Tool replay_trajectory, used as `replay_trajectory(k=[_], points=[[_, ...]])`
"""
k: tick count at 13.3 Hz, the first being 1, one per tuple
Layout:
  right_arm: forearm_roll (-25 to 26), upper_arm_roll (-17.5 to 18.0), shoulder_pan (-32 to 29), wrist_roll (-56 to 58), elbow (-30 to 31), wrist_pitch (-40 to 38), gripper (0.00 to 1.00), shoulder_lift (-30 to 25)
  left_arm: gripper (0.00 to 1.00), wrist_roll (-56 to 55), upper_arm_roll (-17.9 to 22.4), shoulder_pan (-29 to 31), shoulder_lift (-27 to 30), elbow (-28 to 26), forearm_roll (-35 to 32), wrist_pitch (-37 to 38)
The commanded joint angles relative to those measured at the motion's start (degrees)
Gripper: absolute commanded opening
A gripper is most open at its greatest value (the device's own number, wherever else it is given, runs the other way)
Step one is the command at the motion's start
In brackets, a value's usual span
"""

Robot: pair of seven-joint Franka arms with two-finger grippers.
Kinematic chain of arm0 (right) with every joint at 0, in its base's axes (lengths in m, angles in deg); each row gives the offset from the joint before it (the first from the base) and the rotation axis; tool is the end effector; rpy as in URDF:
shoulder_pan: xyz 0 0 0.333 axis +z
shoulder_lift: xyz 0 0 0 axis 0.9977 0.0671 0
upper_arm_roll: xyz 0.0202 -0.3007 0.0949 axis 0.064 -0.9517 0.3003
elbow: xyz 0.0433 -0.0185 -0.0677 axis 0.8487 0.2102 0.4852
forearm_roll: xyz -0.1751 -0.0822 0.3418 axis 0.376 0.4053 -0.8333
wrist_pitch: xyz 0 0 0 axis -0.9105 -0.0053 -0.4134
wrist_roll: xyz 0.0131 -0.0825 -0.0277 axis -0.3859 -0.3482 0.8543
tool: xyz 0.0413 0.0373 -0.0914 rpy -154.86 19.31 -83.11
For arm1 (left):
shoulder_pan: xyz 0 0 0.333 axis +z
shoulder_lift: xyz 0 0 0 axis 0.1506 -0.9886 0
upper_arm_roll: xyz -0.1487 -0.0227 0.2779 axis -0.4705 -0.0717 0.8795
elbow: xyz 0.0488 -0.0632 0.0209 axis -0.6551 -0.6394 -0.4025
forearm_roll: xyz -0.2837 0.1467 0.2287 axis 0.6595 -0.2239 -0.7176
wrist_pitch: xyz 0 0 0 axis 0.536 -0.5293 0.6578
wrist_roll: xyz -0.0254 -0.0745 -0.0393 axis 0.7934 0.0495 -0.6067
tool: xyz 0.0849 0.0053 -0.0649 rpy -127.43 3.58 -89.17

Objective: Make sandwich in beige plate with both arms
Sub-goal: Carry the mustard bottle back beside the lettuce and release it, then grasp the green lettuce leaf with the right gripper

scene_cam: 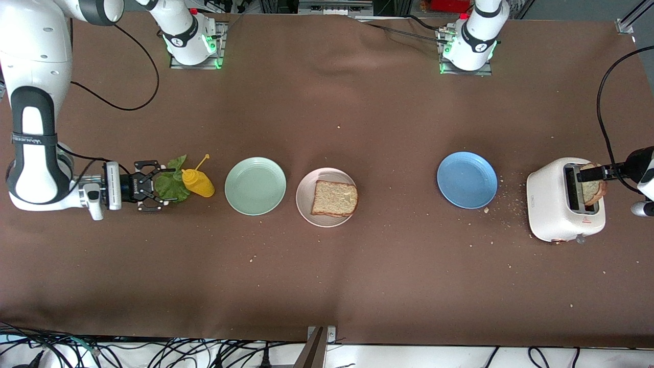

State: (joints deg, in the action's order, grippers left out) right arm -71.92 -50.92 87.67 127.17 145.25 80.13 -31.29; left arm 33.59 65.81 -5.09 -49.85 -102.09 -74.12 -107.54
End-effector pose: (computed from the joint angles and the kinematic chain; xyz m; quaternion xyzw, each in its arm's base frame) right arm 0.6184 -0.0791 0.2116 -0.6361 -0.5839 -0.2311 0.4484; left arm 0.6369 0.1172 0.4817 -0.9919 -0.0644 0.1085 0.0134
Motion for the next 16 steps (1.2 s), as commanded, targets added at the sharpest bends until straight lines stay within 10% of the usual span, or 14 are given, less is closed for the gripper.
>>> replay_trajectory(k=[1, 6, 12, 16], points=[[6.9, -1.0, 0.5, -9.8, 0.5, 5.1, 0.98, -3.9, 1.00, 0.4, 0.1, -0.5, -0.2, 0.7, -1.9, 0.8], [16.9, -5.0, 6.8, -31.7, 3.9, 21.5, 0.98, -5.9, 1.00, 0.4, 0.1, -0.5, -0.2, 0.7, -1.9, 0.8], [17.8, -19.4, 27.3, -49.4, 17.7, 36.7, 0.98, -6.2, 1.00, 0.3, 0.1, -0.6, -0.1, 0.7, -1.9, 0.8], [17.6, -20.3, 31.0, -53.8, 22.5, 43.8, 0.79, -5.8, 1.00, 0.3, 0.1, -0.6, -0.1, 0.7, -1.9, 0.9]])
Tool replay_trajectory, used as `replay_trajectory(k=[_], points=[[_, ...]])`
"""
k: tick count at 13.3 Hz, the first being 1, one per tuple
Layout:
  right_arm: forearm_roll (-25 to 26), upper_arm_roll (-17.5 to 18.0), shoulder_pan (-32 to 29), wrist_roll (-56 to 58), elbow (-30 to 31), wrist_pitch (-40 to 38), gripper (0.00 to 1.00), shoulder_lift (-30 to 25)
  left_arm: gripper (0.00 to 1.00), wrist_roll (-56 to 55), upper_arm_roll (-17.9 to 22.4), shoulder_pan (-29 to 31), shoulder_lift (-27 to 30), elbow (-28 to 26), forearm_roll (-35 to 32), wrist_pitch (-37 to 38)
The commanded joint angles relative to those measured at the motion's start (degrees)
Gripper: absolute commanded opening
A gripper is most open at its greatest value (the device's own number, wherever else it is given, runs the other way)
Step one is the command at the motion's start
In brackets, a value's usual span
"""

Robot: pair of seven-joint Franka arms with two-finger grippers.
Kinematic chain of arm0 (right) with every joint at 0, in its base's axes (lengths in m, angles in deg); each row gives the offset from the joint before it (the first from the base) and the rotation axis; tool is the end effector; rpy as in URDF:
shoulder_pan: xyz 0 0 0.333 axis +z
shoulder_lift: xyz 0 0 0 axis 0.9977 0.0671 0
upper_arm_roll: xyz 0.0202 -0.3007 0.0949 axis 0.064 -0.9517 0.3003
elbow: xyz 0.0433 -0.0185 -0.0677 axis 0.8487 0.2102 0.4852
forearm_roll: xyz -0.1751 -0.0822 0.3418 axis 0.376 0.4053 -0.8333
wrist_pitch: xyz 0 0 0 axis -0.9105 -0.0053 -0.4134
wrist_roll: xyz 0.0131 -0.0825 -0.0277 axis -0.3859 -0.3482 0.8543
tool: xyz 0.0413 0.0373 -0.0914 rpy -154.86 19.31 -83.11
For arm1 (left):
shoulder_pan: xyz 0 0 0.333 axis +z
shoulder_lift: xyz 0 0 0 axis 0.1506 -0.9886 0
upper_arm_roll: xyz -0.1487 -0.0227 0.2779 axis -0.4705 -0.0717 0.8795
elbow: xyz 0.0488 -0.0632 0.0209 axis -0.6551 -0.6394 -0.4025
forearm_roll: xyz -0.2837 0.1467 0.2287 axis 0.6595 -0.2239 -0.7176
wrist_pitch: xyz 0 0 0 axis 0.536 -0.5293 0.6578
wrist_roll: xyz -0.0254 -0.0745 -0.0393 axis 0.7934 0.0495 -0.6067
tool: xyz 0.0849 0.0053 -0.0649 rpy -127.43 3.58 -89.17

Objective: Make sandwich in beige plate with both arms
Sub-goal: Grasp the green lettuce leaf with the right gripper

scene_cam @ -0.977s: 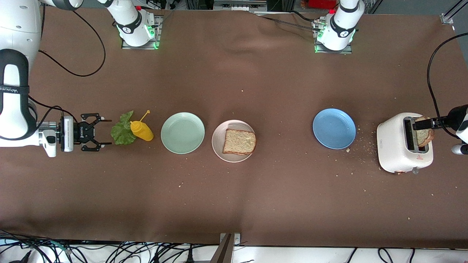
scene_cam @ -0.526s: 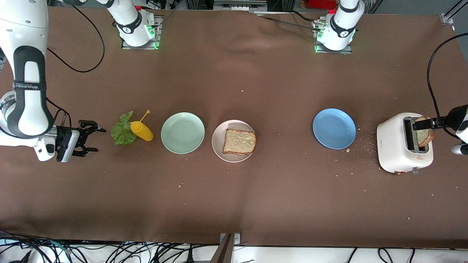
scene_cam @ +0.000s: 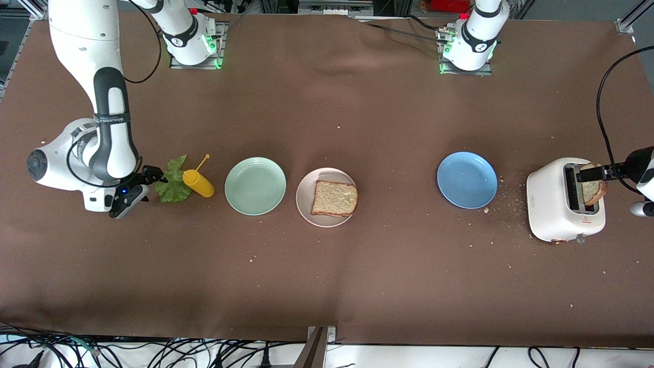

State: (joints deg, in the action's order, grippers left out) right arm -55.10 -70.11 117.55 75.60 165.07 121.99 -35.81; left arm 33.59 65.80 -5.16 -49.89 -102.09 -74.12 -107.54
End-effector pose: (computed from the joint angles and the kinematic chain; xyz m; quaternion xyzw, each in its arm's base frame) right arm 0.5856 -0.0544 0.1896 -0.9350 -0.3353 0.0243 0.1127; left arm 0.6372 0.1163 0.4812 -0.9919 -0.0637 0.1088 0.0134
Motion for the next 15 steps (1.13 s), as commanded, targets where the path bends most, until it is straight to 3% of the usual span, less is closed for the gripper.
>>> replay_trajectory(k=[1, 3, 4, 8, 11, 13, 15], points=[[0.7, -1.1, 1.7, -3.2, 3.0, 3.1, 0.61, -1.2, 1.00, 0.3, 0.1, -0.5, -0.1, 0.7, -1.9, 0.9], [0.7, -1.2, 3.1, -6.2, 4.1, 3.3, 0.15, -1.2, 1.00, 0.3, 0.1, -0.5, -0.1, 0.7, -1.9, 0.9], [0.7, -1.2, 3.2, -6.5, 4.2, 3.5, 0.00, -1.2, 1.00, 0.3, 0.1, -0.5, -0.1, 0.7, -1.9, 0.9], [1.1, -2.5, 4.7, -6.9, 3.4, 3.8, 0.00, -1.2, 1.00, 0.3, 0.1, -0.5, -0.2, 0.6, -1.9, 0.9], [2.4, -11.6, 13.8, -7.1, 2.5, 3.2, 0.00, -1.1, 1.00, 0.3, 0.1, -0.5, -0.2, 0.6, -1.9, 0.9], [5.6, -18.7, 21.8, -10.4, 1.7, 2.6, 0.00, -1.1, 1.00, 0.3, 0.1, -0.5, -0.2, 0.6, -1.9, 0.9], [9.9, -22.9, 25.4, -13.9, -2.4, -2.1, 0.00, -0.4, 1.00, 0.3, 0.1, -0.6, -0.5, 0.7, -1.9, 0.9]])
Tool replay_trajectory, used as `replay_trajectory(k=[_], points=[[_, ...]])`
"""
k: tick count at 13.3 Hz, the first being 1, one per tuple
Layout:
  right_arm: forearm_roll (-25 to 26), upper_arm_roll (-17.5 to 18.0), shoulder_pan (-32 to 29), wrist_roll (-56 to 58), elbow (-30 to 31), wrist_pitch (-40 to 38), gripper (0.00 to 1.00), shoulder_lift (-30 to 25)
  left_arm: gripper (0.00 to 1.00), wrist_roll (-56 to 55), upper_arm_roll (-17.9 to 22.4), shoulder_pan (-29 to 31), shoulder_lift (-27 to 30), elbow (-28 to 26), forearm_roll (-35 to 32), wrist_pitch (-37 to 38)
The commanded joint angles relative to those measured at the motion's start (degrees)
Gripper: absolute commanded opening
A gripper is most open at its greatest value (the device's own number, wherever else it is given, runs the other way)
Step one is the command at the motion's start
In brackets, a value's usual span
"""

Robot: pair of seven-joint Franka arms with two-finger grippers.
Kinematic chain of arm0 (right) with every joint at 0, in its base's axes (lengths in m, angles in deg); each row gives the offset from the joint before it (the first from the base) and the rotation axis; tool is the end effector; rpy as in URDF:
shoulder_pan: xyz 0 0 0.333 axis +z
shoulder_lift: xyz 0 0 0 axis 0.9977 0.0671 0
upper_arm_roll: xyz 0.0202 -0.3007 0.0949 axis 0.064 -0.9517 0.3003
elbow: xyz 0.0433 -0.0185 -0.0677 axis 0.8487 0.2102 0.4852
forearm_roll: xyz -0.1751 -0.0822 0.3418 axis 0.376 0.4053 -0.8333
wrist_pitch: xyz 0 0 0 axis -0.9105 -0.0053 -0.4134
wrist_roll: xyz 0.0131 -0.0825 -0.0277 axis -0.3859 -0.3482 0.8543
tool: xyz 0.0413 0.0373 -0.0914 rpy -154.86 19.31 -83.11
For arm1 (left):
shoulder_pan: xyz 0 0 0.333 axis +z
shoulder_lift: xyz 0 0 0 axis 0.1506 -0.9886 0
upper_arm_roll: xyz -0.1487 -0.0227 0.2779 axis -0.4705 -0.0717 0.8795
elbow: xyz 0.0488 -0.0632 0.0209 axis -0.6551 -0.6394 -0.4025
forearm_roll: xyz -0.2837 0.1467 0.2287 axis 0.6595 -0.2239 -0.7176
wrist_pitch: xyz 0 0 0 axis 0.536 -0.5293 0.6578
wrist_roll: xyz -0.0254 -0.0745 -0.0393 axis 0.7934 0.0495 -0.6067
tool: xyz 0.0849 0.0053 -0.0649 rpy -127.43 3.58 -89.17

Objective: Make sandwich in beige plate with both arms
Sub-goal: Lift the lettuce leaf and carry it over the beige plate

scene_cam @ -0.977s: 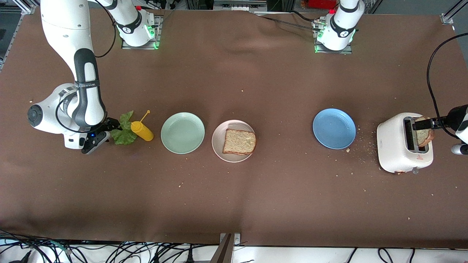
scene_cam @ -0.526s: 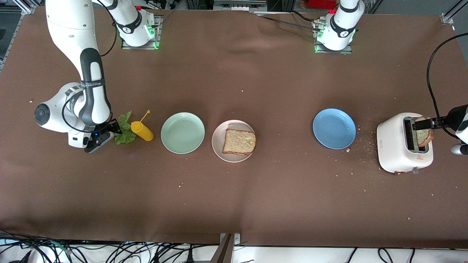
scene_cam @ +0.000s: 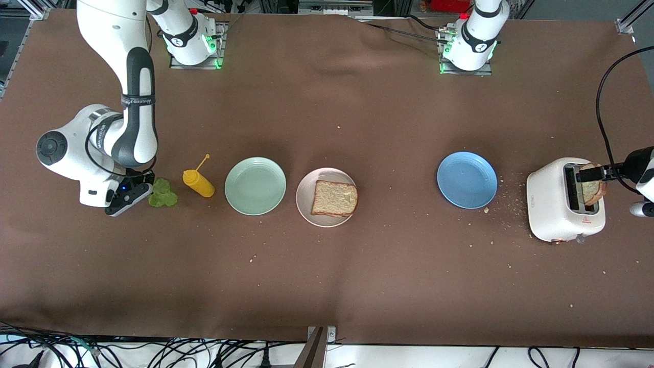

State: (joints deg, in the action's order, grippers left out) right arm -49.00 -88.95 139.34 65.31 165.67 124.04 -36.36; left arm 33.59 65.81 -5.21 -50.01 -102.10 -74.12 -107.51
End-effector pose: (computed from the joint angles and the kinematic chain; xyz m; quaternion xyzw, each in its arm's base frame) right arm 0.6013 -0.0070 0.2751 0.9415 0.3363 -0.0125 0.0175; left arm 0.6375 0.1159 0.4798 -0.9918 -0.0633 0.1102 0.0135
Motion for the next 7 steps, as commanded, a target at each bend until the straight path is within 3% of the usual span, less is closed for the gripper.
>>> replay_trajectory(k=[1, 3, 7], points=[[5.4, -4.6, 3.3, -5.2, -6.8, -8.8, 0.00, 0.1, 1.00, 0.3, 0.1, -0.9, -0.5, 0.7, -1.9, 0.8], [10.3, -5.8, 3.0, -7.7, -14.7, -15.9, 0.00, 0.9, 1.00, 0.3, 0.1, -1.0, -0.7, 0.7, -1.9, 0.8], [11.2, -7.0, 3.0, -14.5, -25.0, -27.4, 0.00, 0.8, 1.00, 0.7, 0.1, -1.2, -0.8, 0.7, -2.0, 0.9]])
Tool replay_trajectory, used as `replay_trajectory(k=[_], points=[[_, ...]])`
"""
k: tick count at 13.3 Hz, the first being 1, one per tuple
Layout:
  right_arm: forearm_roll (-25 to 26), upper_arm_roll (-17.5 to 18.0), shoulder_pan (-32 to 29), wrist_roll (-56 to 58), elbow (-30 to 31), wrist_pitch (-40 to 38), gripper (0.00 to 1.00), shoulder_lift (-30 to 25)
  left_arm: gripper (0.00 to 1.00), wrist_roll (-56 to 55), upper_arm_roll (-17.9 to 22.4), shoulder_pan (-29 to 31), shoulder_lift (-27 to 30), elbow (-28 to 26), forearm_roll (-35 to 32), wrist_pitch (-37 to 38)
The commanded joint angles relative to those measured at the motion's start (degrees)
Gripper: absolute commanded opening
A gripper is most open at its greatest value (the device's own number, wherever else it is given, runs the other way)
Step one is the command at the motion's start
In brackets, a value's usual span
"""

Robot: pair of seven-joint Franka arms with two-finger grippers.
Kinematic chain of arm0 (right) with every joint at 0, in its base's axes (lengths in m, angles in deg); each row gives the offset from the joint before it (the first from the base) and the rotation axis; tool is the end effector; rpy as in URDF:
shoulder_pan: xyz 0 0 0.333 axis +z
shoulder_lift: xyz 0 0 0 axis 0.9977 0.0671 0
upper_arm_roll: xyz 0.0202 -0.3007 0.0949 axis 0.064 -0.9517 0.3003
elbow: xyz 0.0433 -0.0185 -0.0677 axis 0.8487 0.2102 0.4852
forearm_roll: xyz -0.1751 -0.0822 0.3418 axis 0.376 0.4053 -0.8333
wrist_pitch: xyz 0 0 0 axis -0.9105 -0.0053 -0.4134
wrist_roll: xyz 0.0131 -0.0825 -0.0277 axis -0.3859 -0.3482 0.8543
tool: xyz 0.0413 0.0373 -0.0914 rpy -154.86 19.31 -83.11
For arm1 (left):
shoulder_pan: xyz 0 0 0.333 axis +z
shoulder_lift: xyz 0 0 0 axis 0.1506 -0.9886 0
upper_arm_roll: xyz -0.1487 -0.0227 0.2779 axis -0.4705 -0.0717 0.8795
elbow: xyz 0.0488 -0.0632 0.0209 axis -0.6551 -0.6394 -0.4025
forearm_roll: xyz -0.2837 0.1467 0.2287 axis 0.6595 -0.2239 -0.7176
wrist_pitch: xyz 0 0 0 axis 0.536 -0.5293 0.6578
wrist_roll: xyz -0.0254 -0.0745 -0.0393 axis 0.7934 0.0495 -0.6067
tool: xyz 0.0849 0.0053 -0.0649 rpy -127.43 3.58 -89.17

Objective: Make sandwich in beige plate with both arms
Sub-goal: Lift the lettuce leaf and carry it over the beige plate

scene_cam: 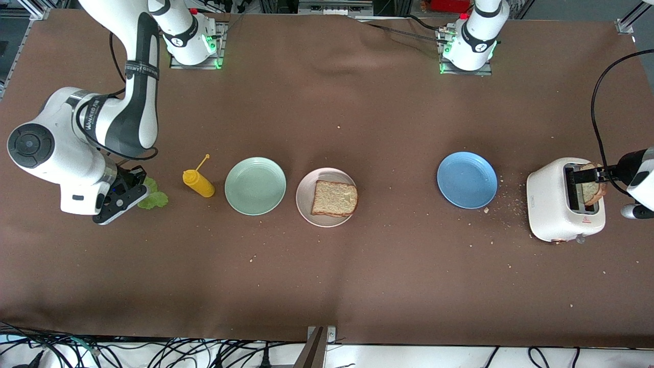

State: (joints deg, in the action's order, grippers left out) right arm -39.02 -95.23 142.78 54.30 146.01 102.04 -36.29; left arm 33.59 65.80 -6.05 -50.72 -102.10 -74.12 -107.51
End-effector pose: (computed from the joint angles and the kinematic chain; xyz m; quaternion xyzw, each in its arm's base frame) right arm 0.6449 0.0539 0.4054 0.9380 0.3394 -0.0529 0.0458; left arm 0.6409 0.1065 0.4718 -0.9915 -0.0559 0.1163 0.0143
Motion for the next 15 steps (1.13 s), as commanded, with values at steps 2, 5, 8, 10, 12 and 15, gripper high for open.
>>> replay_trajectory(k=[2, 5, 8, 10, 12, 15], points=[[0.4, -0.5, -0.1, -12.2, -10.7, -13.1, 0.00, 0.8, 1.00, 1.1, 0.2, 0.1, -0.1, 0.7, -2.0, 0.9], [-5.4, 0.1, 3.0, -28.0, -14.5, -19.2, 0.00, 0.8, 1.00, 2.0, 0.2, 1.8, -0.1, 0.1, -2.2, 0.8], [-12.1, 3.4, 5.5, -45.2, -14.5, -18.1, 0.00, 0.9, 1.00, 8.3, 0.2, 5.0, -0.6, -1.1, -2.3, 0.3], [-17.1, 7.7, 5.5, -55.9, -14.5, -14.1, 0.00, 0.9, 1.00, 9.7, 0.2, 6.3, -1.2, -3.4, -2.1, -2.2], [-20.2, 12.6, 5.5, -65.3, -14.5, -8.2, 0.00, 2.1, 1.00, 9.8, 0.2, 7.5, -1.2, -5.2, -2.1, -4.2], [-24.5, 20.0, 5.2, -79.6, -14.4, 3.2, 0.00, 4.2, 1.00, 9.8, 0.2, 8.4, -2.5, -5.7, -2.6, -4.6]])
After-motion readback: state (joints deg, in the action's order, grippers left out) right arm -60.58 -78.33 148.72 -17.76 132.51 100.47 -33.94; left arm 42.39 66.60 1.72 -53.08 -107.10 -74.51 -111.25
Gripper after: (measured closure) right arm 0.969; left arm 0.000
